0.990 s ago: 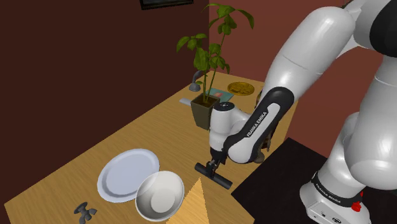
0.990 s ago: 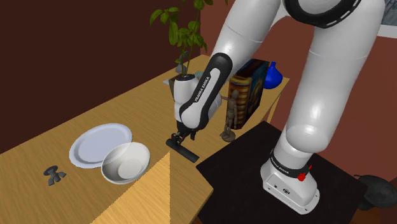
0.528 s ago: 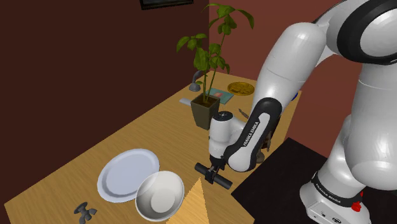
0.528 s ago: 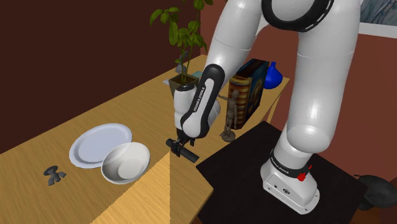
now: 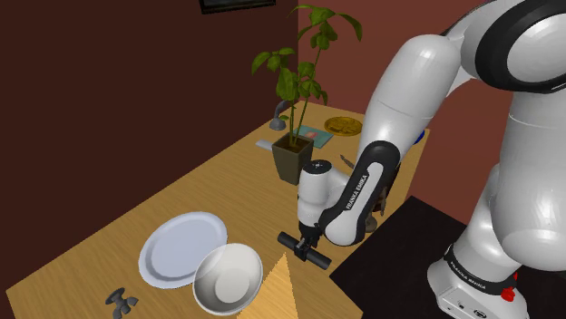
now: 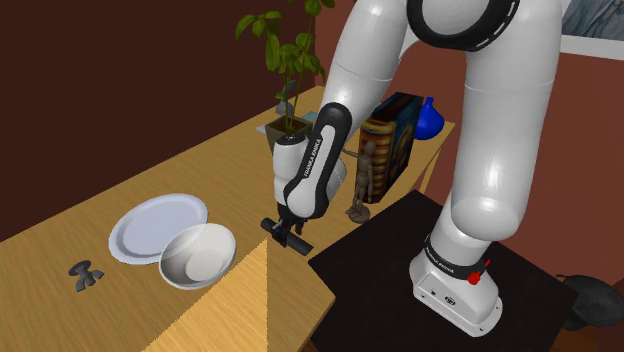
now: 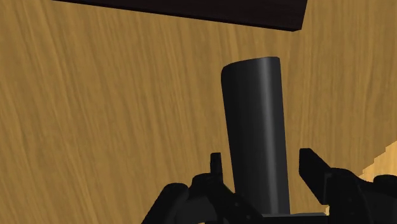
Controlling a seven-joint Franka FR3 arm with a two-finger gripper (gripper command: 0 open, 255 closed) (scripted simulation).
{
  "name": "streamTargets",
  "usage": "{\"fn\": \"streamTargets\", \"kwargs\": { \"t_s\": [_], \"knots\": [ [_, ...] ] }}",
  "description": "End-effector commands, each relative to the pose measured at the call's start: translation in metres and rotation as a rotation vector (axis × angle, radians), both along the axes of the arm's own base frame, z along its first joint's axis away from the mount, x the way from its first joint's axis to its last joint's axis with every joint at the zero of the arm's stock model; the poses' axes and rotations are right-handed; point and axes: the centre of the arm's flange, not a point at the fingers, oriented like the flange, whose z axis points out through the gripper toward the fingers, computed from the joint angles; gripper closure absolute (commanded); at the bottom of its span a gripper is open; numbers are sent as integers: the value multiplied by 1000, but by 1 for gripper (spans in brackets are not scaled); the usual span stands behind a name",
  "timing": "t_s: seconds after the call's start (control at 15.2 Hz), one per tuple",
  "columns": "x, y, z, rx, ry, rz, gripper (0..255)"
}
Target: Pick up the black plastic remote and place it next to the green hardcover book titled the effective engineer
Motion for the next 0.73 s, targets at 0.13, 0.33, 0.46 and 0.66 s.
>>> {"fn": "streamTargets", "kwargs": {
  "t_s": [0.13,0.33,0.46,0.66],
  "knots": [
    [0,0,0,0,0,0,255],
    [0,0,0,0,0,0,255],
    [0,-1,1,0,0,0,255],
    [0,0,11,0,0,0,255]
  ]
}}
